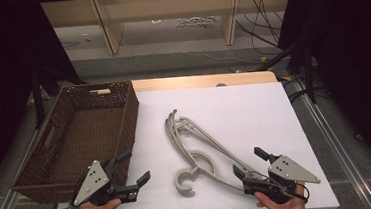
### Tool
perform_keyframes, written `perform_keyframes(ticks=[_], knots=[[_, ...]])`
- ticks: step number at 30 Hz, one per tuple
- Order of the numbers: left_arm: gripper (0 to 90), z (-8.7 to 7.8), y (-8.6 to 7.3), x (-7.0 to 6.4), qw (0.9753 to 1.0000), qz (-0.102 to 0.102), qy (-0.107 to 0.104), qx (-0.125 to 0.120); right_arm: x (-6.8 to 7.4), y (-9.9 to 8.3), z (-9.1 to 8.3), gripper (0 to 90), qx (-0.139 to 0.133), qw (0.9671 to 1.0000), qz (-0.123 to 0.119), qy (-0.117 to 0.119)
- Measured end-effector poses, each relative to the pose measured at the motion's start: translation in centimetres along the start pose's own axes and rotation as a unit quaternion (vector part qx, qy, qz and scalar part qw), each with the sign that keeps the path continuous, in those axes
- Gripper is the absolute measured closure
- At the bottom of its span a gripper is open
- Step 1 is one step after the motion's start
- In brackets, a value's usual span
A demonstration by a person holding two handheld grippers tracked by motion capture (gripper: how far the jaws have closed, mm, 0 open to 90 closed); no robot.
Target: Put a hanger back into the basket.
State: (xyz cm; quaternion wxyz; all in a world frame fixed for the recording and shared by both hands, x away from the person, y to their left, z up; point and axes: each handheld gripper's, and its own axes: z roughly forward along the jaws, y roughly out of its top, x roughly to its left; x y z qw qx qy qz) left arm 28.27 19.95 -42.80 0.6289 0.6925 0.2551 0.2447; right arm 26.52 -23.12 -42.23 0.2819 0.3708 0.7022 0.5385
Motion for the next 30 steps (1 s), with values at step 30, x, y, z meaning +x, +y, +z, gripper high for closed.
perform_keyframes(ticks=[30], knots=[[15.8,0.0,0.0,-0.2,1.0000,0.007,-0.002,0.001,1.5,1.0,2.1,27.3,0.100,0.9900,-0.086,0.052]])
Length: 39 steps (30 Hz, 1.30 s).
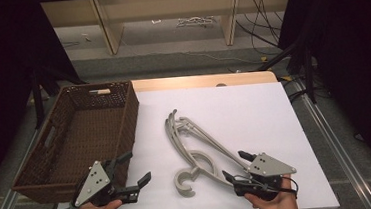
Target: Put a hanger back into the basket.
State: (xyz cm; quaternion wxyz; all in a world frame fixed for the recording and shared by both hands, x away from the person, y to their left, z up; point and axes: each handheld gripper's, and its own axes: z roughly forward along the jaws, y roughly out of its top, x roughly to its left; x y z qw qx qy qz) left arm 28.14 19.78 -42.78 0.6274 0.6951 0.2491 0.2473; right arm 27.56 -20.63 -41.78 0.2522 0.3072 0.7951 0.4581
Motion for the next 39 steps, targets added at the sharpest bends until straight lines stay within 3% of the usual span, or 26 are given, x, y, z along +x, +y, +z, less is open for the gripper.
perform_keyframes(ticks=[1,4,5,6,10,11,12,16,19,22,27,28,30,36,39], knots=[[15.8,0.0,0.0,0.0,1.0000,0.000,0.000,0.000,0.0,0.0,0.0,27.3,0.000,1.0000,0.000,0.000],[15.8,0.1,0.0,-0.1,1.0000,-0.005,0.001,0.000,0.6,-0.1,1.2,31.8,0.070,0.9970,-0.022,0.027],[15.8,0.1,0.0,-0.1,1.0000,-0.005,0.001,0.000,0.6,-0.1,1.2,31.8,0.070,0.9970,-0.022,0.027],[15.8,0.0,0.0,0.0,1.0000,-0.002,0.000,-0.001,0.9,-0.2,2.0,32.5,0.105,0.9932,-0.038,0.032],[15.8,0.0,0.0,0.0,1.0000,-0.002,0.000,-0.001,1.1,-0.4,3.0,36.0,0.153,0.9859,-0.047,0.047],[15.8,0.0,0.0,0.0,1.0000,-0.002,0.000,-0.001,1.1,-0.4,3.0,36.0,0.153,0.9859,-0.047,0.047],[15.8,0.0,0.0,0.0,1.0000,-0.001,0.000,-0.001,1.1,-0.5,3.5,38.0,0.171,0.9827,-0.048,0.054],[15.8,0.0,0.0,-0.1,1.0000,-0.004,0.000,-0.002,1.2,-0.5,4.1,41.5,0.188,0.9791,-0.048,0.061],[15.9,0.0,0.0,-0.1,1.0000,-0.002,-0.001,0.000,1.2,-0.6,4.4,43.1,0.187,0.9794,-0.050,0.058],[15.9,0.0,0.0,-0.1,1.0000,-0.003,-0.001,-0.002,1.2,-0.6,4.8,45.4,0.205,0.9753,-0.049,0.067],[15.9,0.0,0.0,-0.2,1.0000,-0.003,-0.001,0.000,1.4,-0.8,5.6,48.9,0.207,0.9749,-0.048,0.066],[15.9,0.0,0.0,-0.1,1.0000,-0.001,-0.001,0.000,1.4,-0.8,5.7,50.1,0.220,0.9720,-0.042,0.070],[15.9,0.0,0.0,-0.2,1.0000,-0.002,-0.002,0.000,1.5,-0.8,6.2,53.9,0.230,0.9693,-0.045,0.075],[15.9,0.0,0.0,-0.2,1.0000,-0.002,-0.002,0.001,1.3,-0.7,7.4,62.2,0.240,0.9657,-0.060,0.077],[16.0,0.0,0.0,-0.1,1.0000,-0.002,-0.002,-0.001,1.4,-0.6,7.5,65.3,0.259,0.9614,-0.050,0.078]])
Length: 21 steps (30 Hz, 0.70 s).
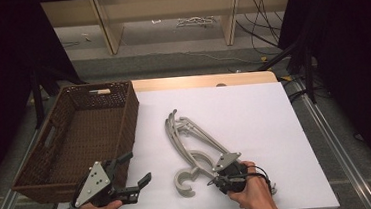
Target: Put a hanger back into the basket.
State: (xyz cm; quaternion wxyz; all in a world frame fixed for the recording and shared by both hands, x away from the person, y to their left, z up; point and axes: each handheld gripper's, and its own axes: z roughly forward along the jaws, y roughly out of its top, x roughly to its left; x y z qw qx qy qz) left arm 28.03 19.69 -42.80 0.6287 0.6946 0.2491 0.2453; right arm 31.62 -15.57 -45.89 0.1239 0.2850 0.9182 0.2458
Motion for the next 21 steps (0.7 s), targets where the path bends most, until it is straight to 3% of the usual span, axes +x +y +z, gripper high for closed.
perform_keyframes(ticks=[10,13,21], knots=[[15.9,0.00,0.01,-0.04,1.0000,0.000,-0.001,0.000,-0.27,0.22,0.24,73.1,0.011,0.9999,-0.004,-0.001],[15.9,0.01,-0.01,-0.07,1.0000,0.001,-0.002,0.002,-0.20,0.25,0.05,76.0,0.010,0.9999,0.003,0.009],[16.0,0.01,0.00,-0.07,1.0000,0.004,-0.003,0.002,-0.03,0.46,-0.61,81.0,0.005,0.9999,-0.012,0.006]])
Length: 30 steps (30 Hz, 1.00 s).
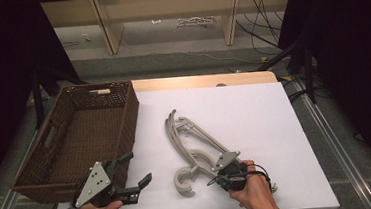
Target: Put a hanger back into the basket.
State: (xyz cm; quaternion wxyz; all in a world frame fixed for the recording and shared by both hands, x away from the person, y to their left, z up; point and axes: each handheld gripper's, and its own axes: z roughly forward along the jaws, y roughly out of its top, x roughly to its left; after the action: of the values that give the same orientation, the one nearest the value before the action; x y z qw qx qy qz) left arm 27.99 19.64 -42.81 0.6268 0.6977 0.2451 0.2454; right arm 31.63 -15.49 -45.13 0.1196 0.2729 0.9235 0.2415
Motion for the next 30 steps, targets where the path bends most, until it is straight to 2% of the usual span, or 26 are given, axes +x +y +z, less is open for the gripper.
perform_keyframes(ticks=[6,7,8,11,13,15,17,19,21,23,24,25,26,27,28,29,30], knots=[[16.1,0.1,-0.1,0.0,1.0000,0.002,0.000,0.001,-0.2,0.0,-0.5,81.2,-0.008,1.0000,-0.002,0.003],[16.3,0.1,-0.1,-0.1,1.0000,0.003,0.002,0.009,-0.3,0.0,-0.7,81.2,-0.004,1.0000,-0.002,0.005],[16.4,0.1,-0.2,-0.1,0.9998,0.006,0.006,0.016,-0.4,-0.1,-1.0,81.2,-0.013,0.9999,-0.005,0.005],[16.7,0.2,-0.1,-0.1,0.9997,0.014,0.007,0.017,-0.5,-0.1,-1.2,81.3,-0.020,0.9998,-0.006,0.005],[17.3,0.3,-0.2,-0.2,0.9993,0.018,0.007,0.031,-0.6,-0.3,-1.6,81.4,-0.029,0.9995,-0.011,0.002],[17.7,0.4,-0.1,-0.2,0.9991,0.023,0.006,0.035,-0.6,-0.3,-2.0,81.4,-0.029,0.9996,-0.005,-0.004],[18.0,0.7,0.0,-0.4,0.9989,0.026,0.003,0.038,-0.7,-0.4,-2.3,81.5,-0.029,0.9995,-0.014,-0.005],[18.0,1.2,0.2,-0.6,0.9985,0.032,-0.015,0.041,-0.8,-0.5,-2.5,81.6,-0.035,0.9992,-0.019,0.001],[18.0,1.4,0.2,-0.7,0.9983,0.035,-0.018,0.042,-0.9,-0.6,-2.9,81.6,-0.033,0.9992,-0.019,-0.008],[18.0,2.2,0.3,-0.6,0.9978,0.042,-0.020,0.048,-0.8,-0.7,-3.1,81.7,-0.040,0.9990,-0.019,-0.008],[18.0,2.6,0.3,-0.6,0.9973,0.047,-0.021,0.052,-1.1,-0.6,-3.5,81.7,-0.038,0.9987,-0.033,-0.006],[18.0,2.6,0.3,-0.6,0.9973,0.047,-0.021,0.052,-1.0,-0.7,-3.5,81.7,-0.044,0.9986,-0.028,-0.011],[18.0,3.5,0.4,-0.7,0.9966,0.052,-0.026,0.058,-0.9,-0.6,-3.7,81.8,-0.045,0.9987,-0.022,-0.010],[18.4,3.5,0.4,-0.7,0.9966,0.052,-0.026,0.058,-1.0,-0.6,-3.9,81.8,-0.045,0.9985,-0.027,-0.013],[19.5,4.4,0.6,-0.8,0.9954,0.060,-0.032,0.067,-1.0,-0.6,-4.0,81.9,-0.048,0.9984,-0.027,-0.012],[20.3,4.4,0.6,-0.8,0.9954,0.060,-0.032,0.067,-1.0,-0.6,-4.0,81.9,-0.048,0.9984,-0.027,-0.012],[22.5,5.4,0.6,-0.9,0.9935,0.074,-0.040,0.078,-1.1,-0.7,-4.3,81.9,-0.053,0.9980,-0.031,-0.014]])
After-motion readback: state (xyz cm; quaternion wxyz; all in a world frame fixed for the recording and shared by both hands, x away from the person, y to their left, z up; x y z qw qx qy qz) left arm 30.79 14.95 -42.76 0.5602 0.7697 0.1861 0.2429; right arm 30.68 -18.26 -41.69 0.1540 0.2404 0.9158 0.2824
